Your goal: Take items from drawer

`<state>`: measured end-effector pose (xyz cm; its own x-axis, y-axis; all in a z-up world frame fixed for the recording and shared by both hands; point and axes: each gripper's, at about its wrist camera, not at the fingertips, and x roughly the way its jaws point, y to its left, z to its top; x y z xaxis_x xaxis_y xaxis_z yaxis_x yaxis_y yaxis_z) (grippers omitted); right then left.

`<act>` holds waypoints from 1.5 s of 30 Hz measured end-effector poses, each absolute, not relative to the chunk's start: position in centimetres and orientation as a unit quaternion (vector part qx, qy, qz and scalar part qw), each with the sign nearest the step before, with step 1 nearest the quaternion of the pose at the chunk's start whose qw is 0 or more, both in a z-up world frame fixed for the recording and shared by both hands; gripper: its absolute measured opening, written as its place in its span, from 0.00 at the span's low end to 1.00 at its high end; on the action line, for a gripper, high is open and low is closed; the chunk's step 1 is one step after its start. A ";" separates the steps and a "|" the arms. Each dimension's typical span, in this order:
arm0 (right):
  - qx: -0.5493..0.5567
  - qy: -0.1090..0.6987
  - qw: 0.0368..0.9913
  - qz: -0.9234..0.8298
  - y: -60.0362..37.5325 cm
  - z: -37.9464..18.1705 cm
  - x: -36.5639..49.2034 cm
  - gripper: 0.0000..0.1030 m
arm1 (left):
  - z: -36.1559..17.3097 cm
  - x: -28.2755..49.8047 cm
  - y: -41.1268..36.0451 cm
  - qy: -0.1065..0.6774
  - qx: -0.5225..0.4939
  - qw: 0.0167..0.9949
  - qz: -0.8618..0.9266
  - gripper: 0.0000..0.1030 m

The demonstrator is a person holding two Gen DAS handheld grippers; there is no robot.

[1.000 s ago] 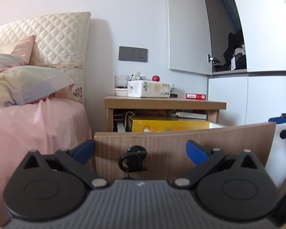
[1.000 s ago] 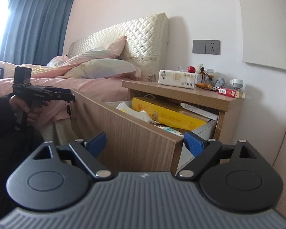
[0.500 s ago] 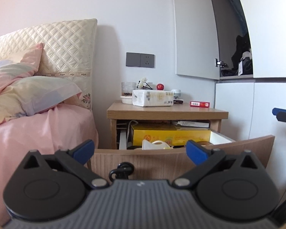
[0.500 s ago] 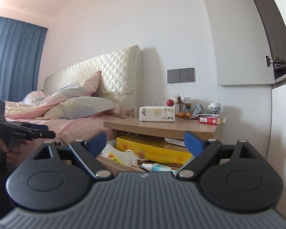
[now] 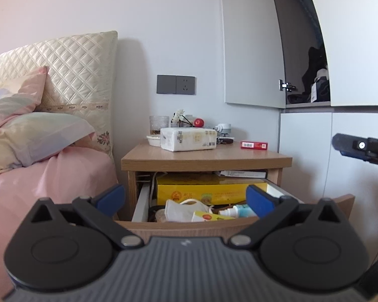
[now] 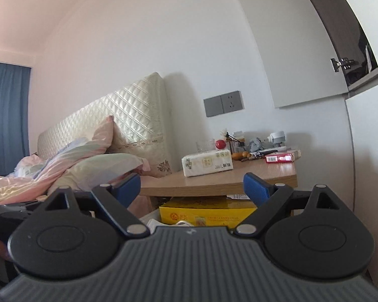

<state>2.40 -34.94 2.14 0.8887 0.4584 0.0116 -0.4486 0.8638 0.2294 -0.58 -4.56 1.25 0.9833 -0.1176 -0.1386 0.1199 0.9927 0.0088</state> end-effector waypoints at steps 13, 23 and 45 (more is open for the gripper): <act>0.120 0.070 0.971 0.195 -31.0 2.5 0.8 0.88 | 2.3 -1.7 -6.6 0.073 0.015 0.996 -0.041 1.00; 0.158 0.087 0.961 0.208 -29.3 3.4 1.1 0.94 | 5.9 -3.4 -6.3 0.053 0.028 0.998 0.000 1.00; 0.095 0.038 0.984 0.146 -26.3 1.1 1.7 1.00 | 2.7 0.0 -3.7 0.062 0.008 0.998 -0.015 1.00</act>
